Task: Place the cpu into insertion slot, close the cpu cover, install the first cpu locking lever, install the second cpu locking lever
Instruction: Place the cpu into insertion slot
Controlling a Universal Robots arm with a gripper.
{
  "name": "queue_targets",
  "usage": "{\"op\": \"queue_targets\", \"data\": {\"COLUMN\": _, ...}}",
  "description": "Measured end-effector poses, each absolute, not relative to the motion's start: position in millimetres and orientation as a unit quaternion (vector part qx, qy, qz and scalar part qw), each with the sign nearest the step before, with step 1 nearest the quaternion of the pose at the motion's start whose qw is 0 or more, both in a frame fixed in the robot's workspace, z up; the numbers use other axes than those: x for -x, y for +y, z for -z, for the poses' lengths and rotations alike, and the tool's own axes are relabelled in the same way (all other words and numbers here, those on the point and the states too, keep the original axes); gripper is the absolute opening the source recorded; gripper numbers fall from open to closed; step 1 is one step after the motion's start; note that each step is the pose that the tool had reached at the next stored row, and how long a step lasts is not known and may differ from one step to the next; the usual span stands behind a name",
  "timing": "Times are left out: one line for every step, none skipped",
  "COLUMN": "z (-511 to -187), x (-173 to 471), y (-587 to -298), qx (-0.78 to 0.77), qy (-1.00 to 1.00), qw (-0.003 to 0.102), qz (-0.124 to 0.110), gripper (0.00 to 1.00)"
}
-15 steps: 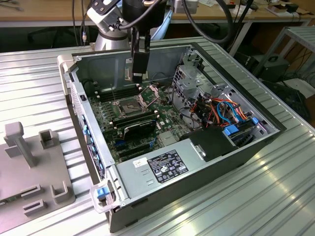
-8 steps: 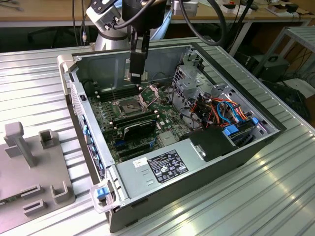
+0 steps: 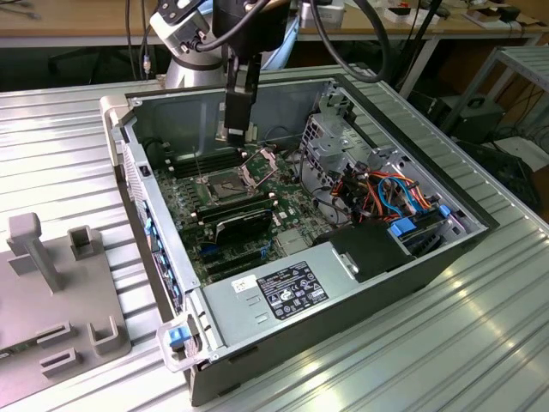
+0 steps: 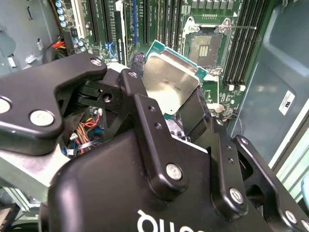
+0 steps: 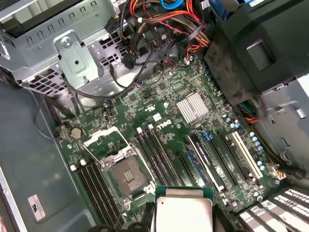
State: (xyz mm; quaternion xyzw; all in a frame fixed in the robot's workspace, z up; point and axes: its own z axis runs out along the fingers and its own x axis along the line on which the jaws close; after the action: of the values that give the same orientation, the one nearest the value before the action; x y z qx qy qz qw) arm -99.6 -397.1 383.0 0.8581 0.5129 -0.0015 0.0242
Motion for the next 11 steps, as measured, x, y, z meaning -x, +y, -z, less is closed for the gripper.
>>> {"op": "queue_targets", "data": {"z": -382.8, "x": 99.5, "y": -397.2, "qx": -0.851, "qy": 0.524, "qw": 0.024, "qz": 0.001, "gripper": 0.55}}
{"op": "queue_targets", "data": {"z": -382.5, "x": 99.6, "y": -397.2, "qx": -0.847, "qy": 0.531, "qw": 0.024, "qz": 0.001, "gripper": 0.55}}
{"op": "queue_targets", "data": {"z": -382.2, "x": 99.6, "y": -397.1, "qx": -0.842, "qy": 0.539, "qw": 0.024, "qz": 0.001, "gripper": 0.55}}
{"op": "queue_targets", "data": {"z": -381.8, "x": 99.6, "y": -397.1, "qx": -0.836, "qy": 0.547, "qw": 0.024, "qz": 0.001, "gripper": 0.55}}
{"op": "queue_targets", "data": {"z": -381.6, "x": 99.6, "y": -397.1, "qx": -0.828, "qy": 0.56, "qw": 0.024, "qz": 0.0, "gripper": 0.55}}
{"op": "queue_targets", "data": {"z": -381.5, "x": 99.6, "y": -397.1, "qx": -0.824, "qy": 0.566, "qw": 0.024, "qz": 0.0, "gripper": 0.55}}
{"op": "queue_targets", "data": {"z": -381.2, "x": 99.5, "y": -397.0, "qx": -0.822, "qy": 0.569, "qw": 0.024, "qz": 0.0, "gripper": 0.55}}
{"op": "queue_targets", "data": {"z": -380.7, "x": 99.6, "y": -396.9, "qx": -0.819, "qy": 0.573, "qw": 0.024, "qz": 0.0, "gripper": 0.55}}
{"op": "queue_targets", "data": {"z": -380.1, "x": 99.4, "y": -396.7, "qx": -0.817, "qy": 0.576, "qw": 0.024, "qz": 0.0, "gripper": 0.55}}
{"op": "queue_targets", "data": {"z": -378.8, "x": 98.9, "y": -396.3, "qx": -0.815, "qy": 0.579, "qw": 0.024, "qz": 0.0, "gripper": 0.55}}
{"op": "queue_targets", "data": {"z": -378.4, "x": 98.7, "y": -396.0, "qx": -0.813, "qy": 0.581, "qw": 0.024, "qz": 0.0, "gripper": 0.55}}
